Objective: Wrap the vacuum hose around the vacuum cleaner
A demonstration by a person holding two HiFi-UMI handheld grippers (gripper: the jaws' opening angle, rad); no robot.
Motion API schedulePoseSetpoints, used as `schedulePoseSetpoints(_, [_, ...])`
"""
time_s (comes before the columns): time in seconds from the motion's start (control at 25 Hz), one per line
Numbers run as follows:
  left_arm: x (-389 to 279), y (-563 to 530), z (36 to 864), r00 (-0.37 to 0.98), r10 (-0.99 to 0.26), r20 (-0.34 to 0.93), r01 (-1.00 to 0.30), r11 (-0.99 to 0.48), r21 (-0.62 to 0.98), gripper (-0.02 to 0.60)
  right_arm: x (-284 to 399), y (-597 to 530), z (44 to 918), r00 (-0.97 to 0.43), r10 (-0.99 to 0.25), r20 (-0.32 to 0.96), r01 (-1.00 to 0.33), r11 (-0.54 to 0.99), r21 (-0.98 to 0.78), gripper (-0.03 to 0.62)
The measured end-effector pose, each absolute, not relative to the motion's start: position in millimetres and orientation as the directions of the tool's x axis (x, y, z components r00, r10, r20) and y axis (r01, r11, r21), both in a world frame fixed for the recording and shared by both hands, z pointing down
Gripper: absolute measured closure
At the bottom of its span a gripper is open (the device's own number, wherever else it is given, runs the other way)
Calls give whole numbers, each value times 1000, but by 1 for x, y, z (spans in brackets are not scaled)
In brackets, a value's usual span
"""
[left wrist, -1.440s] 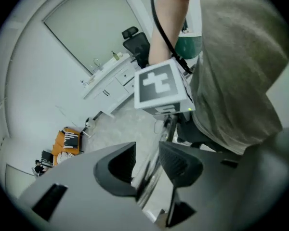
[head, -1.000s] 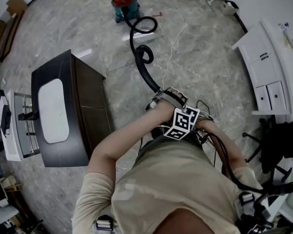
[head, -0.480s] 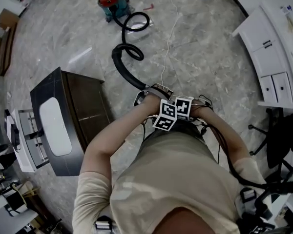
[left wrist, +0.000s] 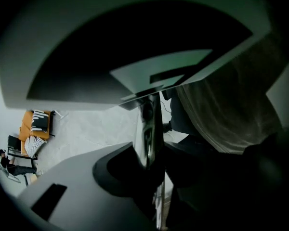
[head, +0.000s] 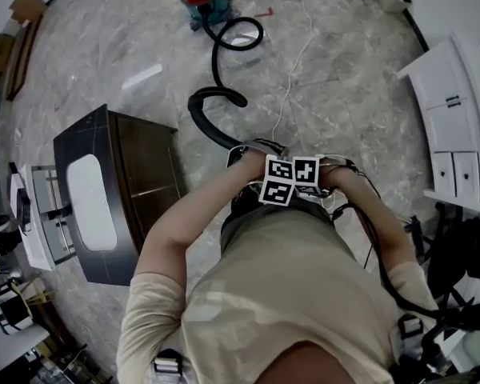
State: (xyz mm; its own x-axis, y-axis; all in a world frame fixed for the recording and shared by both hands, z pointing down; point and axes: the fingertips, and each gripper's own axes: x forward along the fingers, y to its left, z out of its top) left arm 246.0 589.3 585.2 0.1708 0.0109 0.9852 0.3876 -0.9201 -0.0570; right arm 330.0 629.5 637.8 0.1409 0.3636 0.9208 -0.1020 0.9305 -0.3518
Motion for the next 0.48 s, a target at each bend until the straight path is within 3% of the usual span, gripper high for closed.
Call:
schedulePoseSetpoints(0.24, [233, 582, 598, 262, 128, 956, 304, -952, 44, 422, 298, 650, 640, 95, 576, 812, -129, 816, -564, 505])
schedulePoseSetpoints(0.48, [157, 578, 598, 136, 588, 797, 264, -797, 543, 425, 217, 640, 615, -83, 722, 687, -173, 668, -723, 505])
